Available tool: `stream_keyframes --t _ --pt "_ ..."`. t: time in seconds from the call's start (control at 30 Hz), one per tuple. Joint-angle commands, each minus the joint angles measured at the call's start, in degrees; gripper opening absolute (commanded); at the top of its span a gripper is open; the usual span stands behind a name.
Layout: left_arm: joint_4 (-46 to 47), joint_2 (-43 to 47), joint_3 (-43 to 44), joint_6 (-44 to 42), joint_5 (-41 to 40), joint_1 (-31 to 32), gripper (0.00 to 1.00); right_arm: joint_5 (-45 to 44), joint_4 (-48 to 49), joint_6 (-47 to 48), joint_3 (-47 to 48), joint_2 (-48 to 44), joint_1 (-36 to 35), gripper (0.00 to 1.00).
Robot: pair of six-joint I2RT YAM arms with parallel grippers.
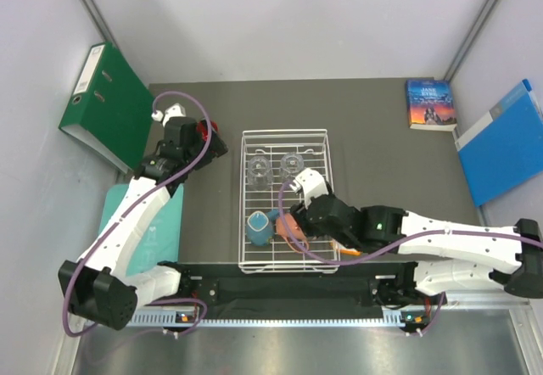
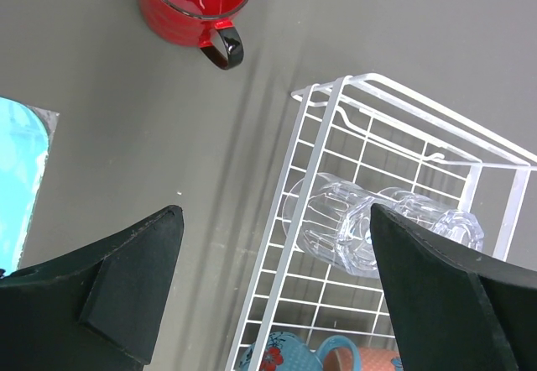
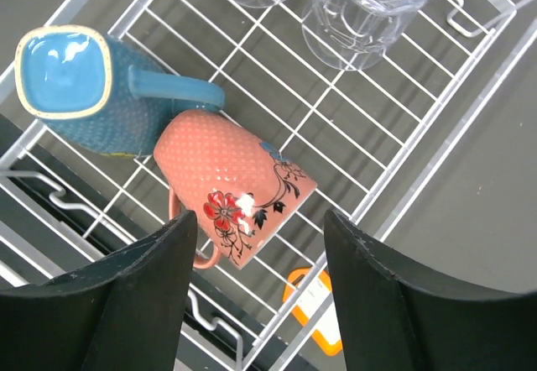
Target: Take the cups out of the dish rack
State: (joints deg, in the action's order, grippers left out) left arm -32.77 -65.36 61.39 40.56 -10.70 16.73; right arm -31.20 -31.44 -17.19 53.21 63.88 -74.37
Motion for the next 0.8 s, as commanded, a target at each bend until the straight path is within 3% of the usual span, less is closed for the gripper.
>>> stream_keyframes --t 0.0,0.77 --pt "3.4 -0.7 0.0 0.3 0.6 0.7 0.96 -0.7 0.7 -4.4 -0.6 -3.2 1.8 0.62" --pt "2.9 0.3 -1.9 0.8 0.9 1.4 0.96 11.2 3.8 -12.3 -7.3 -3.8 3.4 0.63"
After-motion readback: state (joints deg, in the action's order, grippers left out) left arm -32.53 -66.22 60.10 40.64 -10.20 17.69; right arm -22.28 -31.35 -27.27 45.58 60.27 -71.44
